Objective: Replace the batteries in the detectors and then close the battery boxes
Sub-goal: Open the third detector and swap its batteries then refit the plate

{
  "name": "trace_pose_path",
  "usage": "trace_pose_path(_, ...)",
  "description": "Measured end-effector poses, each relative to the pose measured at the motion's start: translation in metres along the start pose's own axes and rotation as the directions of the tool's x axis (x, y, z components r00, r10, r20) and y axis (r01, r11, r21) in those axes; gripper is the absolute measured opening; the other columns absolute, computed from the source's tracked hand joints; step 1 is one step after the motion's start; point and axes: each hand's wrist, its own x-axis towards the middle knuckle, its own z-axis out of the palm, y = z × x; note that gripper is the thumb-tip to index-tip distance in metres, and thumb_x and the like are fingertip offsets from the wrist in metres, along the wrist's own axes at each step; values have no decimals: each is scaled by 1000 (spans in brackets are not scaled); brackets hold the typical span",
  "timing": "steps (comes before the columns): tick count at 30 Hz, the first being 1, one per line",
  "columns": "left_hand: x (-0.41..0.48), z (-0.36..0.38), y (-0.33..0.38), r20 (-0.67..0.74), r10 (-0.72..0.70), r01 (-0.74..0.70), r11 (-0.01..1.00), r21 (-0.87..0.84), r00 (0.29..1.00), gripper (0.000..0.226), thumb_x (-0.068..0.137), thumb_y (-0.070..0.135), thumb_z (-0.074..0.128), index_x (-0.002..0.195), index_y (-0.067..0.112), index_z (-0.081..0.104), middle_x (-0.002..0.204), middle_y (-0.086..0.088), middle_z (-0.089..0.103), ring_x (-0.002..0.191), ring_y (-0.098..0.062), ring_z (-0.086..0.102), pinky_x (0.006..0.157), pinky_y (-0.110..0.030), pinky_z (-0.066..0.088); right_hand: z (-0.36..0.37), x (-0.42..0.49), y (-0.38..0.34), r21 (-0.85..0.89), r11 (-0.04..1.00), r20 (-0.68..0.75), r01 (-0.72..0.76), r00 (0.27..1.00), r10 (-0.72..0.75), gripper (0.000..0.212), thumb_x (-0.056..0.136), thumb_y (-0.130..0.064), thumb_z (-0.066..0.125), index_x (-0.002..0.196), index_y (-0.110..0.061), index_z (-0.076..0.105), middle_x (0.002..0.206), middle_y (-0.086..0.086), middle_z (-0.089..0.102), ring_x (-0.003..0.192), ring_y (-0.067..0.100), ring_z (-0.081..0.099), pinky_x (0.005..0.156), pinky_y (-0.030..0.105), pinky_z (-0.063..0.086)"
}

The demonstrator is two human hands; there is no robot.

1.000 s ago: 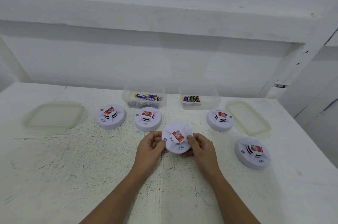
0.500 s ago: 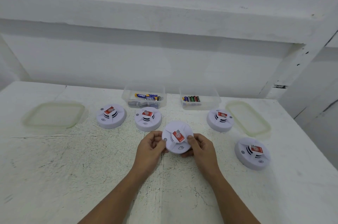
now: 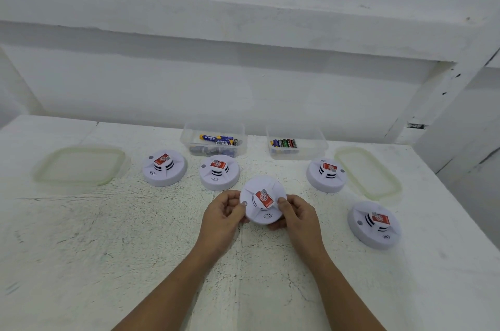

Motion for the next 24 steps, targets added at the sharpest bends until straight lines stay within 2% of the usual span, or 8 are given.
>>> trace_pose_path(9,0,0,0,-2,-2,2,1000,-9,1000,16,92,-1,55,104,5,64,93,-14,71,79,-15,68,68,-22,55,1,1,3,6,1000,-1,-3,1000,3,19,96,-21,53,97,-9,68,83,5,73,65,23,70,54,22,53)
trace_pose_path(13,1,-1,-3,1,-3,3,1000,-9,1000,17,92,-1,55,103,6,65,93,-13,72,83,-19,69,69,-24,55,0,1,4,10,1000,-1,5,1000,-5,19,96,-20,53,96,-9,68,83,6,73,64,23,70,53,22,53)
trace_pose_path(20,2,-1,-4,-10,-3,3,1000,-5,1000,17,91,-2,56,102,6,66,91,-12,72,81,-18,67,73,-29,57,0,2,5,19,1000,-1,5,1000,-5,19,96,-20,53,97,-9,67,83,6,73,65,24,70,54,23,54)
trace_pose_path(24,3,-2,-7,-4,-6,6,1000,2,1000,17,91,0,56,103,7,66,93,-13,71,86,-25,67,75,-32,57,0,3,6,20,1000,3,11,1000,-11,18,96,-20,53,97,-9,67,82,5,74,65,23,70,54,24,54)
